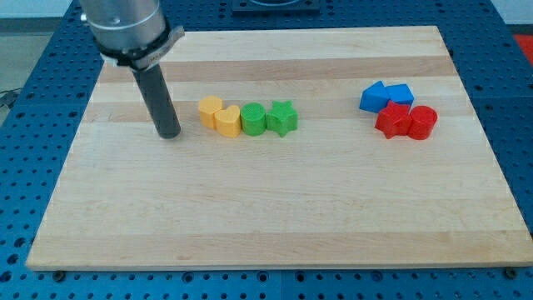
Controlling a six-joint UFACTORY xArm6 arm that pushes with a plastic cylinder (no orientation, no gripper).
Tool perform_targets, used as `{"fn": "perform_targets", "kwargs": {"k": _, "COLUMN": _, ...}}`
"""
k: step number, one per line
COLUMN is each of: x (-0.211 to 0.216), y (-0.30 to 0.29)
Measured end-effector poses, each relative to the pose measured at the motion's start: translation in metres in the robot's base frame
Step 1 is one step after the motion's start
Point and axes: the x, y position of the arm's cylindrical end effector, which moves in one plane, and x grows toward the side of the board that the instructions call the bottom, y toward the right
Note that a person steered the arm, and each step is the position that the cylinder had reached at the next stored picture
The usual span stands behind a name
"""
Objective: Move the yellow hexagon left to the yellow heart
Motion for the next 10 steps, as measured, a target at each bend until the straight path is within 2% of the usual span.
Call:
{"fn": "perform_targets", "kwargs": {"k": 2, "x": -0.071, "y": -0.001}}
{"fn": "perform_targets", "kwargs": {"k": 3, "x": -0.080, "y": -0.003}}
{"fn": "perform_targets", "kwargs": {"k": 4, "x": -0.057, "y": 0.023}}
{"fn": "perform_targets", "kwargs": {"k": 7, "x": -0.064, "y": 0.070}}
{"fn": "perform_targets", "kwargs": {"k": 10, "x": -0.050, "y": 0.080}}
